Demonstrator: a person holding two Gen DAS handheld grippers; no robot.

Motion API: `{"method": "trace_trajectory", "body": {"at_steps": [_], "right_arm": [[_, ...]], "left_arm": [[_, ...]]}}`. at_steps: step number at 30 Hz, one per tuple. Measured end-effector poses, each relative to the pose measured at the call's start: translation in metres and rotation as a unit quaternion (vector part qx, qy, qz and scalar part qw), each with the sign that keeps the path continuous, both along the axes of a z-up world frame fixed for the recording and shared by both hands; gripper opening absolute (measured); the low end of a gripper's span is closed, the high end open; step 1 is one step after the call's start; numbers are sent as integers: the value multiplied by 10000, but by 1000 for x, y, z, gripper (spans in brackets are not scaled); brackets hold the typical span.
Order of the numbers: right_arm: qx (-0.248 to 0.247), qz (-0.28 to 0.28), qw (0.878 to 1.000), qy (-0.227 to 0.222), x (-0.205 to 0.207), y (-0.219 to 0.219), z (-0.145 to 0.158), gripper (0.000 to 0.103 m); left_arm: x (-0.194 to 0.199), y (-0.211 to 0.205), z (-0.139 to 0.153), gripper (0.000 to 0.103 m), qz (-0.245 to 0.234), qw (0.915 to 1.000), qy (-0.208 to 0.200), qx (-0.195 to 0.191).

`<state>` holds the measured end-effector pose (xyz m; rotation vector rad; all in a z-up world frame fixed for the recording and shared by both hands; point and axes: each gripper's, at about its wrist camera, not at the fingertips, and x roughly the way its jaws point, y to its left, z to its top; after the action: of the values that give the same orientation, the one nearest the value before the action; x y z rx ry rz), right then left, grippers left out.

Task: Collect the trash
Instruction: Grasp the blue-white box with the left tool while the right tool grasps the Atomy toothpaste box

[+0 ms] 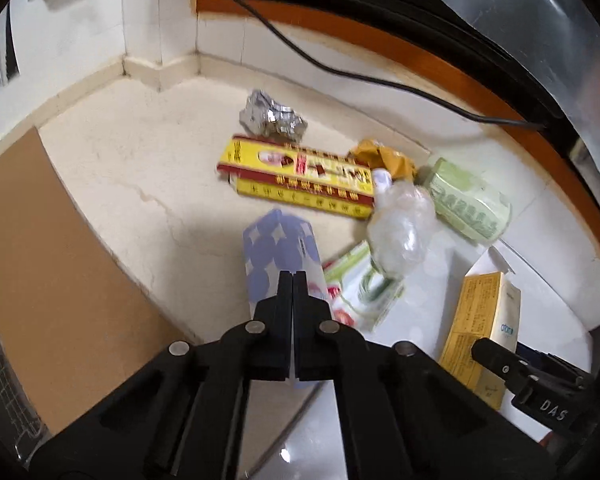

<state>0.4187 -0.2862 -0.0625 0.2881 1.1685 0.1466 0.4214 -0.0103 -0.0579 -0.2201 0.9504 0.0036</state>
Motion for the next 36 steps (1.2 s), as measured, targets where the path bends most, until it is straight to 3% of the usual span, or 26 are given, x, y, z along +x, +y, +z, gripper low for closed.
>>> {"method": "trace_trajectory", "body": {"at_steps": [9,11,13,16,21,25,30,34,36], "right_arm": [[58,46,10000,-21,-27,-16,6,50],[81,127,9999,-18,-29,-18,5,50],[116,163,9998,-9,-31,-20,4,51],[200,184,9996,-1,-31,-24,0,51],[296,222,9993,-34,-32,-28,-4,50],[293,263,9992,-42,-32,-27,-3,50],[289,294,9991,-47,-31,-27,-3,50],[322,292,9991,-27,-30,-27,-3,50],[312,291,9991,-33,-30,-26,-3,50]], "left_arm": [[-2,6,-5,1,85,9998,168,24],[3,9,-11,7,125,9995,263,-98],[6,10,-13,23,170,9992,262,-260],[11,9,-16,36,220,9988,280,-328],[18,-2,-18,39,101,9993,267,-238],[25,-13,-22,45,57,9994,352,-23],[26,-23,-24,46,-9,9993,262,260],[26,-20,-25,46,-17,9994,284,190],[30,-17,-31,46,14,9986,519,99]]}}
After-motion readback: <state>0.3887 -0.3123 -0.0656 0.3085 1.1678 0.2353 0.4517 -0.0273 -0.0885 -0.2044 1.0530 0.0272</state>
